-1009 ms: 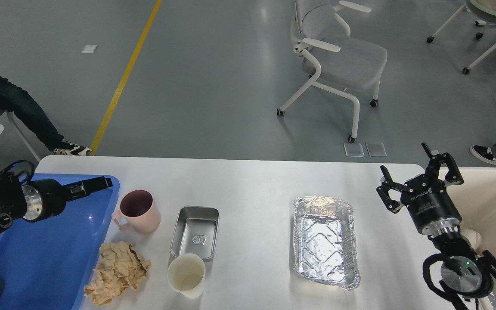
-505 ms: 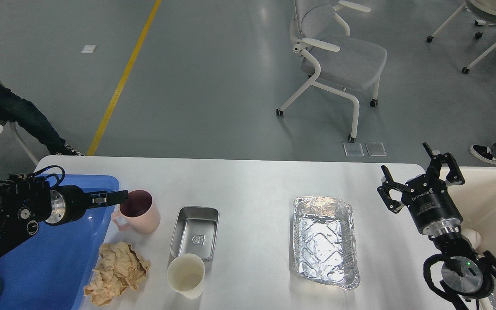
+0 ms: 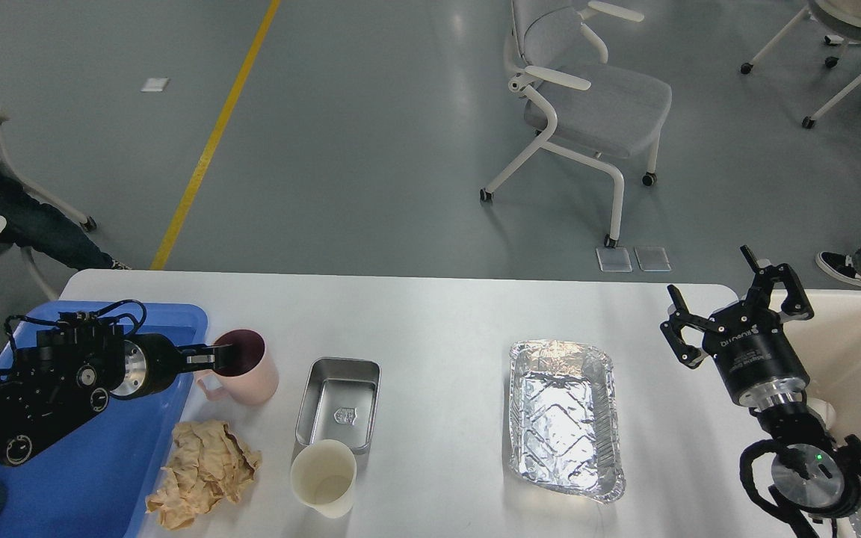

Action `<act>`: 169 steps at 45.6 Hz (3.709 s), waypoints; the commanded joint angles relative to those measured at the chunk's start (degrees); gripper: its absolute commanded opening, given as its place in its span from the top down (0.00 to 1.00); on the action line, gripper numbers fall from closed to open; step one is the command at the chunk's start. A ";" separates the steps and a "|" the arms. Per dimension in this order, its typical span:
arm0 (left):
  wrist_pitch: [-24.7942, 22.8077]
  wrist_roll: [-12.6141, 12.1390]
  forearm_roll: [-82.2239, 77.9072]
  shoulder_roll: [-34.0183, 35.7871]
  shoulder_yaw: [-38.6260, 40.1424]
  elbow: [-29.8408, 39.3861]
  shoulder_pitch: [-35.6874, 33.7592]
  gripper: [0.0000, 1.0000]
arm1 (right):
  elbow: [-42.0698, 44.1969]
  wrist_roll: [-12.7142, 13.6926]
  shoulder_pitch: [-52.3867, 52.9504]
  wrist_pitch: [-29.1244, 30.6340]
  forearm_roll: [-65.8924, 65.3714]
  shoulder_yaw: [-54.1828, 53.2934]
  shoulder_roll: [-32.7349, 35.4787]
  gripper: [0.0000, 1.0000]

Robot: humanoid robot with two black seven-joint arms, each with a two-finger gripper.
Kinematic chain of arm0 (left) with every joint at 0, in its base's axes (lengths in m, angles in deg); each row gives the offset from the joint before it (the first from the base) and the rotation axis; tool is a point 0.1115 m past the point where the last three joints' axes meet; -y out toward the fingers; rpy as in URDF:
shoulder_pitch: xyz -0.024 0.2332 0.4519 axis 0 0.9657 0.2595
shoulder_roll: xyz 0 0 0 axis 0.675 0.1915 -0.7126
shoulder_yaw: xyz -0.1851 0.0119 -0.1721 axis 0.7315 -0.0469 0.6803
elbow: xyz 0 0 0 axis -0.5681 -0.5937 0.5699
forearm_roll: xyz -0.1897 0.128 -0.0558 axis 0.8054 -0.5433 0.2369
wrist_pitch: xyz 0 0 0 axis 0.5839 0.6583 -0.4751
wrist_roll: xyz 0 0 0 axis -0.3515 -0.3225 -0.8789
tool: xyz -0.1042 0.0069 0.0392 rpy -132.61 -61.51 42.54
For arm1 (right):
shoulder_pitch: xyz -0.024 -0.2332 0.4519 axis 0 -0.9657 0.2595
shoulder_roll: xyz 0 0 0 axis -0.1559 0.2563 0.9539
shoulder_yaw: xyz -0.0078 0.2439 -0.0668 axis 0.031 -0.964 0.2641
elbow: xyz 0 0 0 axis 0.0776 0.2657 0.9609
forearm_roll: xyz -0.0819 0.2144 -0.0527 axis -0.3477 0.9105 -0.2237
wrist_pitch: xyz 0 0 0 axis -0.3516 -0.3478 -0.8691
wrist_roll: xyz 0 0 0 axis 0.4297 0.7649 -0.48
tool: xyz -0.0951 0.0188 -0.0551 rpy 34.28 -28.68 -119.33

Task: Tidy desktop
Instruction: 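Grasp the pink mug rim with the left gripper, then lift the pink mug and lower it into the blue tray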

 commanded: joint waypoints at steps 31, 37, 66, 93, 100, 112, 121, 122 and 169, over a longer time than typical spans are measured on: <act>-3.16 2.01 1.35 0.77 -2.90 -0.33 -8.28 1.00 | 0.00 0.00 0.00 -0.09 0.00 -0.09 -0.43 0.00; -9.05 3.07 1.17 6.04 -2.10 0.81 -14.00 1.00 | -0.09 0.00 0.26 -0.26 0.00 -0.09 -0.43 0.00; -14.68 6.14 1.26 44.27 -2.10 25.68 -18.14 1.00 | -0.88 0.09 0.97 -0.97 0.00 0.61 -0.61 0.00; 0.78 6.23 1.96 38.31 -5.27 24.46 5.15 0.98 | -1.23 0.09 0.79 -0.97 0.00 0.87 -0.43 0.00; 2.89 5.97 2.05 36.02 -5.27 23.75 8.13 0.98 | -1.23 0.09 0.53 -0.97 0.00 0.79 -0.43 0.00; 6.59 5.88 1.96 33.73 -5.27 21.55 12.71 0.97 | -1.23 0.09 0.35 -0.97 0.00 0.52 -0.43 0.00; 9.05 5.79 1.87 32.24 -5.35 20.85 15.25 0.96 | -1.31 0.09 0.44 -0.97 0.00 0.26 -0.35 0.00; 9.49 5.88 1.79 32.15 -5.27 20.76 15.69 0.95 | -1.32 0.09 0.44 -0.97 0.00 0.26 -0.35 0.00; 26.36 14.40 1.43 50.33 3.79 41.06 15.26 0.03 | -3.78 0.09 0.44 -2.55 0.00 0.08 0.53 0.00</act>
